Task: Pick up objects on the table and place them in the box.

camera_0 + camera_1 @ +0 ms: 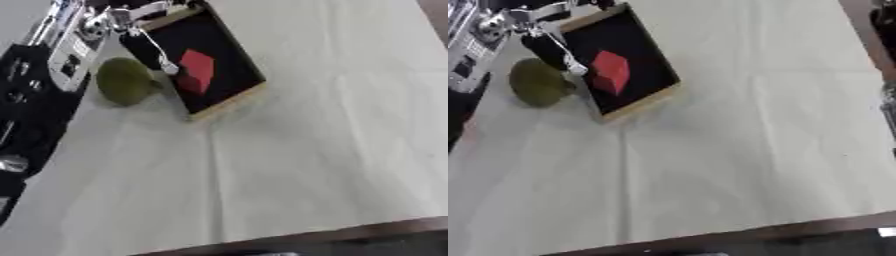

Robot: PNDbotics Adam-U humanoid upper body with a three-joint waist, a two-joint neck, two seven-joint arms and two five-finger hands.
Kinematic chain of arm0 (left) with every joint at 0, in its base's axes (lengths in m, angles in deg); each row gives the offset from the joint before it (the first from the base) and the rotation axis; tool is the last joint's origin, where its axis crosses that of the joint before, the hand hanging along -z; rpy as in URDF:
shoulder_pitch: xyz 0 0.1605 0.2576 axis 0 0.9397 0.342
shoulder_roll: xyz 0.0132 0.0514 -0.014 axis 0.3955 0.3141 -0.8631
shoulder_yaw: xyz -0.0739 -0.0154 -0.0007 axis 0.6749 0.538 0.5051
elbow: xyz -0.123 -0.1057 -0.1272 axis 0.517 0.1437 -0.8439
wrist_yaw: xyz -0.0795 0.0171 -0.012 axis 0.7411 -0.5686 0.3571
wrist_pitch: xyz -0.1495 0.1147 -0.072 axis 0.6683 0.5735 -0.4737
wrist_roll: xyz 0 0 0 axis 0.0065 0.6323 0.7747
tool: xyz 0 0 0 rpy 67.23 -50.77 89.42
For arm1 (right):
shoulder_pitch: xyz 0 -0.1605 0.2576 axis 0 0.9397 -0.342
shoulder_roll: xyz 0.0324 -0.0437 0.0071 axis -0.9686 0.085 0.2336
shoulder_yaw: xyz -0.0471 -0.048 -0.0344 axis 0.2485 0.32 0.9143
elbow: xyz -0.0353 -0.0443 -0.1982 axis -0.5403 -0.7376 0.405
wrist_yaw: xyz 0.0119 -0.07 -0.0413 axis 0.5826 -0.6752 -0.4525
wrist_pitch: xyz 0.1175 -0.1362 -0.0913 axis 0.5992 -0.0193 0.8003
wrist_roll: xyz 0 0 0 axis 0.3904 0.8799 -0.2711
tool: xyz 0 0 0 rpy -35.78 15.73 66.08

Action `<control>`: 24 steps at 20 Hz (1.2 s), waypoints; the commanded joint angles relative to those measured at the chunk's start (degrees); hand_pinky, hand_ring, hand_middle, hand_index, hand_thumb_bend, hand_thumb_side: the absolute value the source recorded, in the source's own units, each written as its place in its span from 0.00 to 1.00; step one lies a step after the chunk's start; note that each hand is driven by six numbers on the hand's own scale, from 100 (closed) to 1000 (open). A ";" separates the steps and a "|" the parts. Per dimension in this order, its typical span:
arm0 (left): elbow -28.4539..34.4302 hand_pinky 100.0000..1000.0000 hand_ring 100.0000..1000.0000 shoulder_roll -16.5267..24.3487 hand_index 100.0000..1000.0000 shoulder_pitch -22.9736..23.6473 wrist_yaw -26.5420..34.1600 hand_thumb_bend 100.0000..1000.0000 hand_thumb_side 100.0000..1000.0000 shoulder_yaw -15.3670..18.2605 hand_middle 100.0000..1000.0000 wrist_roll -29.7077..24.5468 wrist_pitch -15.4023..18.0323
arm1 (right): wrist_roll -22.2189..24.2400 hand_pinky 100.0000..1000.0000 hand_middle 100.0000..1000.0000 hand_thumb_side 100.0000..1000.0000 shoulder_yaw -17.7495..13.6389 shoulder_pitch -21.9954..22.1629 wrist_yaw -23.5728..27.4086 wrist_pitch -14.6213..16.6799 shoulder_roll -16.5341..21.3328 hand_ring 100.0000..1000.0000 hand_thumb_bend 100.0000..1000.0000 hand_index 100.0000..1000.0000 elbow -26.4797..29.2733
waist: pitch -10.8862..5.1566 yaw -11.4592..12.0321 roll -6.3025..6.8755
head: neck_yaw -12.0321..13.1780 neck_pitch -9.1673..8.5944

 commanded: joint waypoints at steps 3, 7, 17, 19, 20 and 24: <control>10.36 0.88 0.84 9.82 0.91 1.35 6.54 0.55 0.22 1.41 0.77 -4.03 -2.15 | -0.73 0.84 0.78 0.63 -1.06 0.50 -0.03 -0.16 1.98 0.77 0.00 0.88 0.84 | -1.99 1.10 0.26 | -0.96 0.57; 17.87 0.88 0.84 18.92 0.91 6.60 12.65 0.55 0.22 2.51 0.78 -7.72 -4.40 | -1.24 0.84 0.78 0.63 -1.34 0.95 -0.33 -0.20 2.57 0.77 0.00 0.88 0.84 | -2.46 2.24 0.54 | -1.79 1.22; 28.11 0.91 0.87 32.11 0.94 20.81 20.44 0.56 0.21 5.89 0.81 -13.79 -7.08 | -1.58 0.84 0.78 0.62 -1.55 1.13 -0.42 0.00 2.78 0.77 0.00 0.88 0.84 | -3.27 3.24 -0.33 | -0.53 1.56; 29.03 0.91 0.87 33.49 0.94 23.12 20.11 0.56 0.20 6.27 0.81 -14.89 -6.42 | -1.52 0.84 0.78 0.62 -1.51 1.14 -0.39 0.02 2.64 0.77 0.00 0.88 0.84 | -3.31 3.16 -0.65 | -0.82 1.40; 29.34 0.92 0.88 34.07 0.94 24.11 19.91 0.56 0.19 6.49 0.82 -15.33 -6.06 | -1.52 0.84 0.78 0.62 -1.52 1.21 -0.41 0.02 2.60 0.77 0.00 0.88 0.84 | -3.30 3.12 -0.77 | -1.04 1.35; 28.59 0.91 0.88 35.73 0.94 27.33 19.80 0.56 0.16 7.83 0.82 -16.32 -4.95 | -1.71 0.84 0.77 0.62 -1.61 1.28 -0.45 -0.01 2.40 0.77 0.00 0.88 0.84 | -3.04 3.19 -1.08 | -1.76 1.15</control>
